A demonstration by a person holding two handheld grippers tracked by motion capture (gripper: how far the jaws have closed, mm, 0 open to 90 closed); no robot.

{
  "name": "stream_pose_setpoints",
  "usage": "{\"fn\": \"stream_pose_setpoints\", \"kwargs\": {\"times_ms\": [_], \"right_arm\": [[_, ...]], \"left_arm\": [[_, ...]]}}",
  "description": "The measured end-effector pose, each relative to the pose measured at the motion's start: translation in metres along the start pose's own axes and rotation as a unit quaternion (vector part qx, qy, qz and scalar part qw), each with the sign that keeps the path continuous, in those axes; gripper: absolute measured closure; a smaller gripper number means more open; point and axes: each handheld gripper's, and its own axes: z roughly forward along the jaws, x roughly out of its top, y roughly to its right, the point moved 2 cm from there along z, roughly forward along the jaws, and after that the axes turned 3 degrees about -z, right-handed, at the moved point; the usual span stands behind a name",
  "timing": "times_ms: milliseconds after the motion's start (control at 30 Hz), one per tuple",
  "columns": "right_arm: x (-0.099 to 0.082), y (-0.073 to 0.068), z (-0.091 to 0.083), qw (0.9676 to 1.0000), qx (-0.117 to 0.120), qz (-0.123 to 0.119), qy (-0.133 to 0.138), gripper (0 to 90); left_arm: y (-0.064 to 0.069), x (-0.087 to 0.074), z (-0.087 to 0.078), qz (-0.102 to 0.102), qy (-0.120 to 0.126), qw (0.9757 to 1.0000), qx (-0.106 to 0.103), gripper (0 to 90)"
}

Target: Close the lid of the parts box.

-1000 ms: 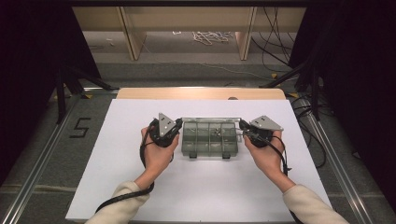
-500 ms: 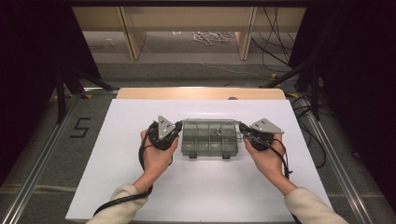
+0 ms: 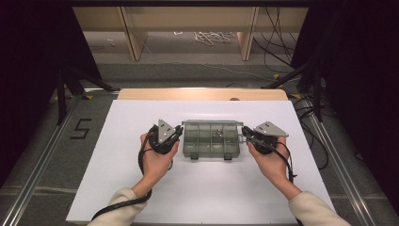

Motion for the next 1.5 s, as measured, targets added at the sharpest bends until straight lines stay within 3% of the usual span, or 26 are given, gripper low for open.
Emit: {"fn": "stream_pose_setpoints", "kwargs": {"times_ms": [167, 367, 633, 733, 833, 867, 1033, 1167, 1267, 1400, 1500], "right_arm": [[-0.003, 0.006, -0.006, 1.0000, 0.005, 0.006, -0.005, 71.0], [-0.003, 0.021, -0.010, 0.9998, -0.005, 0.017, 0.006, 59.1], [0.005, 0.038, -0.011, 0.9989, -0.033, 0.030, 0.015, 53.1], [0.010, 0.045, -0.010, 0.9987, -0.032, 0.032, 0.023, 52.4], [0.015, 0.049, -0.009, 0.9989, -0.025, 0.039, 0.011, 50.1], [0.018, 0.051, -0.006, 0.9987, -0.024, 0.040, 0.022, 49.9], [0.026, 0.055, 0.003, 0.9987, -0.015, 0.048, 0.004, 48.6], [0.033, 0.055, 0.010, 0.9987, -0.001, 0.051, -0.006, 57.4], [0.036, 0.055, 0.012, 0.9989, 0.004, 0.045, -0.017, 70.1], [0.038, 0.053, 0.012, 0.9990, 0.013, 0.033, -0.026, 86.1], [0.039, 0.052, 0.012, 0.9991, 0.016, 0.029, -0.026, 90.0]], "left_arm": [[-0.002, -0.001, -0.005, -0.002, -0.001, 1.0000, -0.001, 73.6], [-0.006, 0.000, -0.010, 0.000, 0.000, 1.0000, -0.001, 57.6], [-0.020, 0.007, -0.015, -0.022, 0.005, 0.9996, 0.015, 46.8], [-0.025, 0.013, -0.015, -0.029, 0.012, 0.9993, 0.021, 44.1], [-0.032, 0.021, -0.013, -0.034, 0.014, 0.9990, 0.024, 40.3], [-0.033, 0.023, -0.011, -0.035, 0.013, 0.9991, 0.023, 38.9], [-0.035, 0.036, -0.006, -0.031, 0.017, 0.9991, 0.022, 37.8], [-0.036, 0.045, -0.002, -0.020, 0.017, 0.9994, 0.022, 45.3], [-0.035, 0.048, 0.000, 0.001, 0.010, 0.9998, 0.020, 61.6], [-0.031, 0.049, 0.003, -0.002, 0.002, 0.9999, 0.015, 83.4], [-0.030, 0.049, 0.005, -0.013, -0.006, 0.9999, 0.009, 89.7]]}}
